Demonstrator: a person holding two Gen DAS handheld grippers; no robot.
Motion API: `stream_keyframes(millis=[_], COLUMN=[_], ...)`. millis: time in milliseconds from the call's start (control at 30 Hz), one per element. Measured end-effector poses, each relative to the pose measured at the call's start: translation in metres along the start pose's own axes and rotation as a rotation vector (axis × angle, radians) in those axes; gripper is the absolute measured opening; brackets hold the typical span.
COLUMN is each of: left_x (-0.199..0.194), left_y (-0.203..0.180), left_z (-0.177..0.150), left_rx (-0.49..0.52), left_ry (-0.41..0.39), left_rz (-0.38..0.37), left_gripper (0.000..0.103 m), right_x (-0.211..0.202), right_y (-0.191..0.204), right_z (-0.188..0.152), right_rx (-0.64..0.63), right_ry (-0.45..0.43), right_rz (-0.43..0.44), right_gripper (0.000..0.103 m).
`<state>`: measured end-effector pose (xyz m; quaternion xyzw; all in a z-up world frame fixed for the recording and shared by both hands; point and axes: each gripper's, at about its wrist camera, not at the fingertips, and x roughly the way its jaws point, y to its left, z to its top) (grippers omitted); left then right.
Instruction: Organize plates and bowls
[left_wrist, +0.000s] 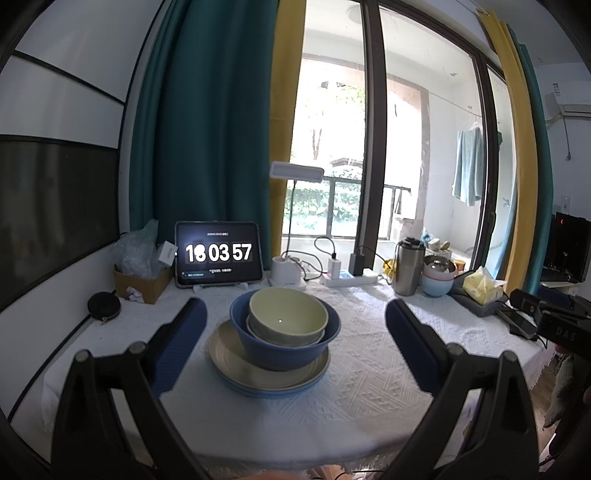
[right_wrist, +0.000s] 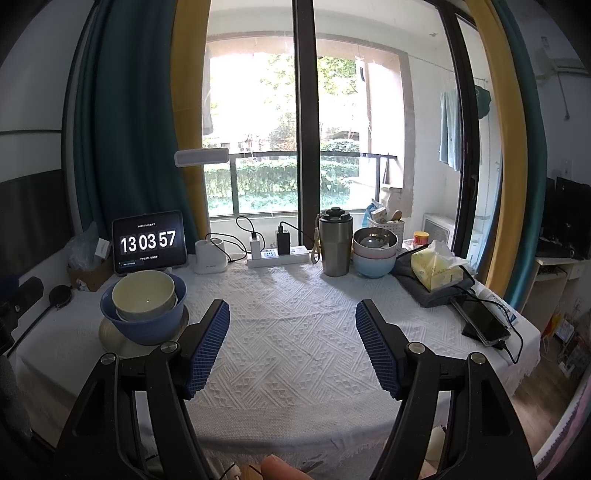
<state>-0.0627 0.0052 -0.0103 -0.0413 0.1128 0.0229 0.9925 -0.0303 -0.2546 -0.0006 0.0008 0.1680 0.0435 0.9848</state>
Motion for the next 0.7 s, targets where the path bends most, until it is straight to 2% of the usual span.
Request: stream_keyframes(millis=[700], left_x=[-0.0033], left_y=[-0.0031], left_z=[-0.0002], left_rx=[0.018], left_ry=[-0.008], left_rz=[-0.018], left_gripper=[0.098], right_x=[0.0014], right_y=[0.0014], right_z=[-0.0013], right_rx=[-0.001], right_ry=[0.003], right_rz=[0.001], right_gripper=[0.074])
